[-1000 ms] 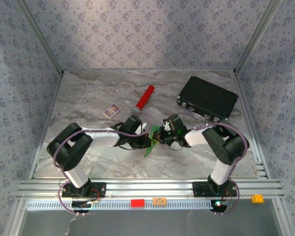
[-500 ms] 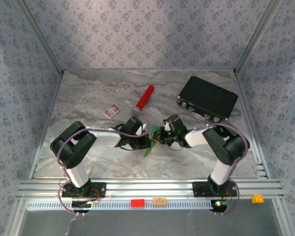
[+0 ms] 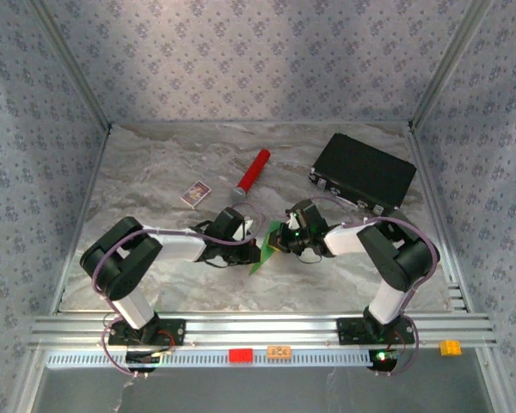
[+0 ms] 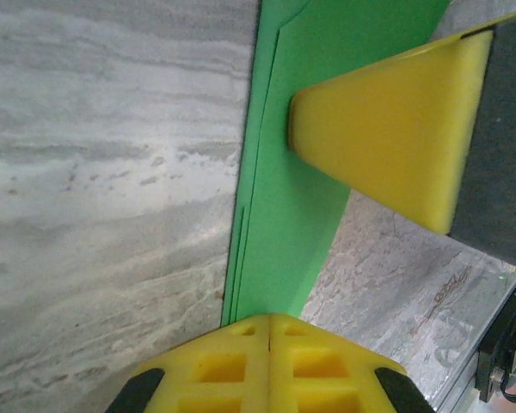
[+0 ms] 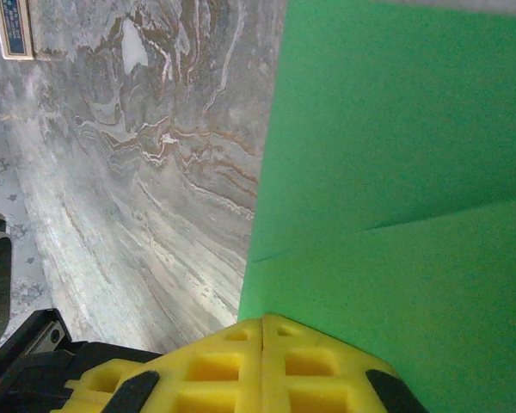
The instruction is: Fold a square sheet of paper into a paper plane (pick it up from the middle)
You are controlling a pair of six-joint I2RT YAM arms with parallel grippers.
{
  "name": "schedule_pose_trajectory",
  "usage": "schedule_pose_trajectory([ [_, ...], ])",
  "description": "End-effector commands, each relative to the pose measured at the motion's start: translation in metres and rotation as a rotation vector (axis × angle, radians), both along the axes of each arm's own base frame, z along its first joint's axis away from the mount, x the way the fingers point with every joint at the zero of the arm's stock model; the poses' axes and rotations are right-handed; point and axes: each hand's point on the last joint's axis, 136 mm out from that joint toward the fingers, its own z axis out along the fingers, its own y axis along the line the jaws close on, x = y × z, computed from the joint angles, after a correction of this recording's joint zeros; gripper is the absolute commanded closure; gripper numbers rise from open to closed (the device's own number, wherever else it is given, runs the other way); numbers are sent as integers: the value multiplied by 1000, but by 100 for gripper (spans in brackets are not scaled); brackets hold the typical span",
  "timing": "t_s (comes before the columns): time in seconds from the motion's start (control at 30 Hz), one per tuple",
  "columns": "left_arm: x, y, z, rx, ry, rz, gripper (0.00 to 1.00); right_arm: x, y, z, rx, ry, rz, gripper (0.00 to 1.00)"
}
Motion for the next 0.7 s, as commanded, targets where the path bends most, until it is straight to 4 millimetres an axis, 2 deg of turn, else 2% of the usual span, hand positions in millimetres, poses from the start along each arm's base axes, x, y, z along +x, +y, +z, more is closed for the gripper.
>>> schedule_pose_trajectory([
  [0.0,-13,10,0,31,46,-22,100,-4,-25,-25,-126,39,-39,94],
  [0.2,5,-9,33,-51,-36,-24,100,-11,-28,-31,-131,57,-38,96],
  [0.3,13,-21,41,-82,-52,-36,100,-11,-28,-33,-131,62,-40,96],
  [0.5,17,-28,18,-51,4,-35,100,-11,-28,-32,-127,61,-43,96],
  [0.67,8,-19,-4,-8,51,-29,100,-10,-28,-31,-115,62,-48,96],
])
